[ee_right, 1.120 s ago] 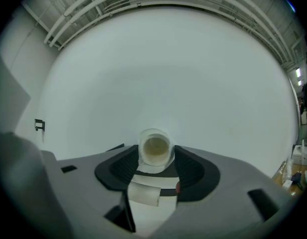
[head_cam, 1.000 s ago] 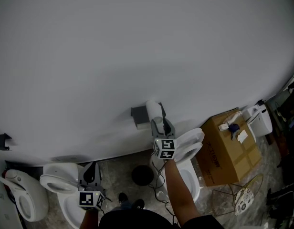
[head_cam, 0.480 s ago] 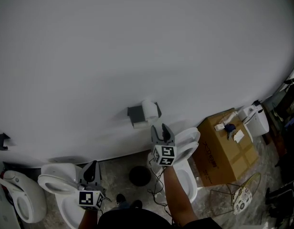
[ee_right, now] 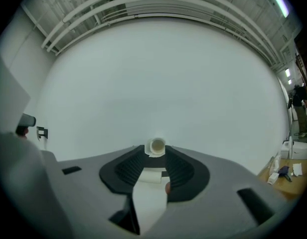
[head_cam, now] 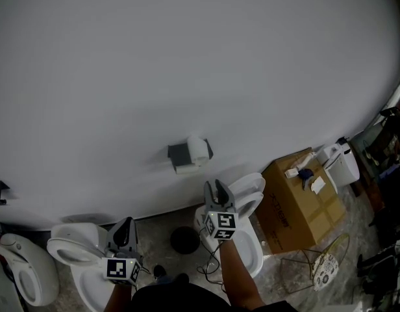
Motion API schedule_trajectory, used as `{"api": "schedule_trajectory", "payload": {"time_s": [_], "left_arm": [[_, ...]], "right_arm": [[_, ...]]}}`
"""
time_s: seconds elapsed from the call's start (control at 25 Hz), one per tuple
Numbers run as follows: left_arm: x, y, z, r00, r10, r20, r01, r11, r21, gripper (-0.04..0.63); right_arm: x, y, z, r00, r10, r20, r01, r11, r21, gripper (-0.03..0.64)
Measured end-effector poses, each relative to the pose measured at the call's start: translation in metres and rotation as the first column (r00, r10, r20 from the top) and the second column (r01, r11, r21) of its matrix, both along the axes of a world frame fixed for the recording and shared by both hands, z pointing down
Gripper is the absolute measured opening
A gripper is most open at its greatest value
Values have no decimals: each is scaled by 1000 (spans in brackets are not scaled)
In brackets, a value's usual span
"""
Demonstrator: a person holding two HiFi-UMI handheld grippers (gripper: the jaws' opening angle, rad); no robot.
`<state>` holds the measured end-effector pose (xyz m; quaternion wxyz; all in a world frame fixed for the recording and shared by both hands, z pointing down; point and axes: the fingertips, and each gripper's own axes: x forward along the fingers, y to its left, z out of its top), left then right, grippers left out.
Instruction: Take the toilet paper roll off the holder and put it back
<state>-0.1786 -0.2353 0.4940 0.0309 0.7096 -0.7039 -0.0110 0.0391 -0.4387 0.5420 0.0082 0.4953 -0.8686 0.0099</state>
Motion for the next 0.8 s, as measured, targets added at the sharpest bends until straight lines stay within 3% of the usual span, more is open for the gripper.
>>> {"api": "schedule_trajectory", "payload": {"time_s": [0.28, 0.8], "left_arm": [[5, 5, 0, 1000, 16, -2, -16, 1000, 7, 3], [11, 15, -5, 999, 35, -3, -35, 999, 13, 3]], "right_arm": [[11, 42, -16, 1000, 9, -8, -9, 1000, 27, 69], [43, 102, -39, 1000, 22, -7, -21, 998, 62, 6]]}}
